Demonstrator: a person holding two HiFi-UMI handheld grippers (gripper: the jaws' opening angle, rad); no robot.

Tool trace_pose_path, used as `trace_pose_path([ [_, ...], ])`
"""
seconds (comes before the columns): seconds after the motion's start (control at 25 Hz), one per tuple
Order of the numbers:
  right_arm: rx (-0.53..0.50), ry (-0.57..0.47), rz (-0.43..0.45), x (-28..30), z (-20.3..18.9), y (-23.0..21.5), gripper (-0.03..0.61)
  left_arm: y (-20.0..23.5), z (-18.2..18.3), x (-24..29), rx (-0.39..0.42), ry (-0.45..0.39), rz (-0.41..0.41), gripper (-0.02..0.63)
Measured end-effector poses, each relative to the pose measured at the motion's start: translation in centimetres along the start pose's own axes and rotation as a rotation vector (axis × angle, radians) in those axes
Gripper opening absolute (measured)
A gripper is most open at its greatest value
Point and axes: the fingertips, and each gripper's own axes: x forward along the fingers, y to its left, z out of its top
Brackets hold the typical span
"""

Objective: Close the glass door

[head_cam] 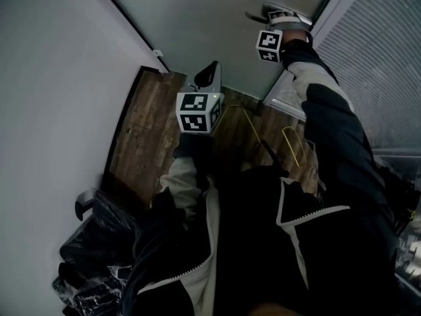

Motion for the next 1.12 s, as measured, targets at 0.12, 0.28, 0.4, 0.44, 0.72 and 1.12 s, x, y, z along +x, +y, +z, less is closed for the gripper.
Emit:
trace_pose_path([
  [0.12,0.006,0.0,-0.006,-1.0,0.0,0.0,0.126,-0.2,0.0,-1.2,-0.001,-0.004,0.0,0.005],
  [0.28,0.007,0.006,-0.015,-3.1,0.0,-0.2,0.13,-0.4,-0.3,-3.9,0.003,-0.006,0.002,0.005],
  [0.4,0.014,-0.003,-0.022,-1.3,-0.5,0.0,0.128,-0.4,-1.1,-2.9,-0.003,0.016,0.012,0.005],
  [0.44,0.016,-0.004,-0.021,-0.8,-0.7,0.0,0.129,-0.4,-1.3,-2.5,-0.006,0.021,0.014,0.005],
  [0.72,0.04,0.004,-0.014,-0.5,-0.7,0.0,0.13,0.7,-2.8,-3.4,-0.051,0.038,0.028,0.005],
  [1.12,0.71,-0.241,0.055,-9.5,1.8,0.3,0.213,1.8,-1.9,-4.9,-0.061,-0.015,0.0,0.005],
])
